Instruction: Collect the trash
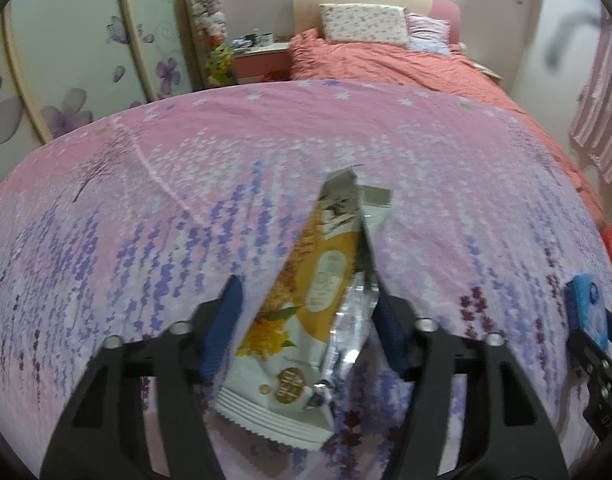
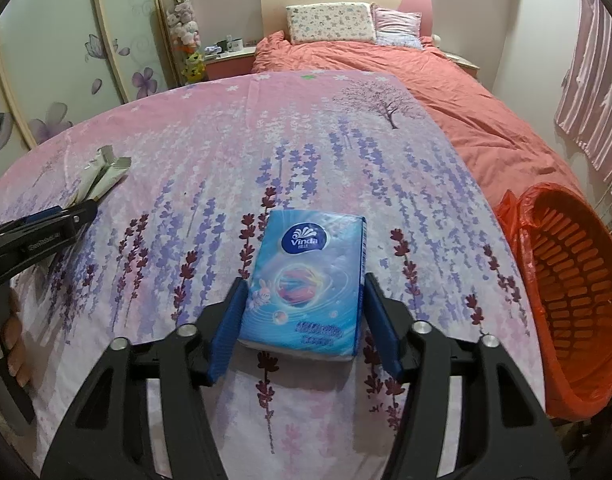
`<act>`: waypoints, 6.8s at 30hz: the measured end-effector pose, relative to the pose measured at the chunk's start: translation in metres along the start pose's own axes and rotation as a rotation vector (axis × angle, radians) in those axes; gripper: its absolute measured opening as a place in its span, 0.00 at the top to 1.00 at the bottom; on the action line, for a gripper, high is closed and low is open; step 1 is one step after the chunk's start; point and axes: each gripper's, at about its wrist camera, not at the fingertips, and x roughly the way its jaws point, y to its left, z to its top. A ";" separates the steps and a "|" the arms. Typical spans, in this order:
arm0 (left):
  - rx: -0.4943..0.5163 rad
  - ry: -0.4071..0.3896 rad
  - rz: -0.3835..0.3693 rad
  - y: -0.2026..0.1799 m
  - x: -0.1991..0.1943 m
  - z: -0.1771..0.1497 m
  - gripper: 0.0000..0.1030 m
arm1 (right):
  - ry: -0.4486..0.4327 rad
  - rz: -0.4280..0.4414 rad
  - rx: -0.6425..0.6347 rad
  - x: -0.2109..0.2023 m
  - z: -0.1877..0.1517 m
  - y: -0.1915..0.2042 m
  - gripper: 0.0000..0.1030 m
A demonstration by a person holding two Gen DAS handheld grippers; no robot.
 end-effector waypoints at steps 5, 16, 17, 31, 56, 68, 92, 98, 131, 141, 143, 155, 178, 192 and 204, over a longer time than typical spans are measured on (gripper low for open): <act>0.052 -0.017 -0.012 -0.010 -0.010 -0.009 0.68 | -0.025 -0.002 0.028 -0.009 -0.003 -0.011 0.52; 0.044 -0.129 -0.048 -0.026 -0.084 -0.001 0.70 | -0.123 0.041 0.077 -0.068 0.003 -0.034 0.52; 0.051 -0.138 -0.047 -0.029 -0.091 -0.001 0.70 | -0.133 0.043 0.074 -0.074 0.003 -0.035 0.52; 0.143 -0.220 -0.152 -0.104 -0.163 0.005 0.69 | -0.255 0.050 0.112 -0.128 0.004 -0.079 0.52; 0.409 -0.116 -0.475 -0.366 -0.125 -0.008 0.63 | -0.252 -0.081 0.408 -0.103 -0.011 -0.258 0.49; 0.437 -0.095 -0.417 -0.376 -0.090 -0.031 0.23 | -0.239 -0.207 0.450 -0.092 -0.035 -0.282 0.10; 0.213 -0.421 -0.073 -0.165 -0.236 -0.148 0.04 | -0.522 -0.511 0.221 -0.218 -0.113 -0.138 0.02; 0.072 -0.369 -0.037 -0.129 -0.243 -0.172 0.04 | -0.481 -0.409 0.211 -0.222 -0.124 -0.111 0.02; -0.006 -0.388 0.050 -0.107 -0.275 -0.192 0.04 | -0.338 -0.426 0.332 -0.222 -0.137 -0.085 0.02; -0.014 -0.391 -0.014 -0.107 -0.282 -0.186 0.04 | -0.351 -0.391 0.330 -0.227 -0.133 -0.085 0.02; -0.012 -0.392 -0.021 -0.109 -0.283 -0.185 0.04 | -0.352 -0.393 0.330 -0.227 -0.133 -0.084 0.02; -0.007 -0.400 -0.006 -0.111 -0.285 -0.182 0.04 | -0.343 -0.378 0.341 -0.225 -0.128 -0.088 0.02; 0.003 -0.388 -0.009 -0.113 -0.280 -0.181 0.04 | -0.338 -0.379 0.338 -0.225 -0.126 -0.087 0.02; 0.003 -0.387 -0.010 -0.114 -0.281 -0.181 0.04 | -0.336 -0.381 0.337 -0.224 -0.126 -0.088 0.02; 0.004 -0.385 -0.011 -0.115 -0.279 -0.181 0.04 | -0.334 -0.381 0.337 -0.223 -0.127 -0.089 0.02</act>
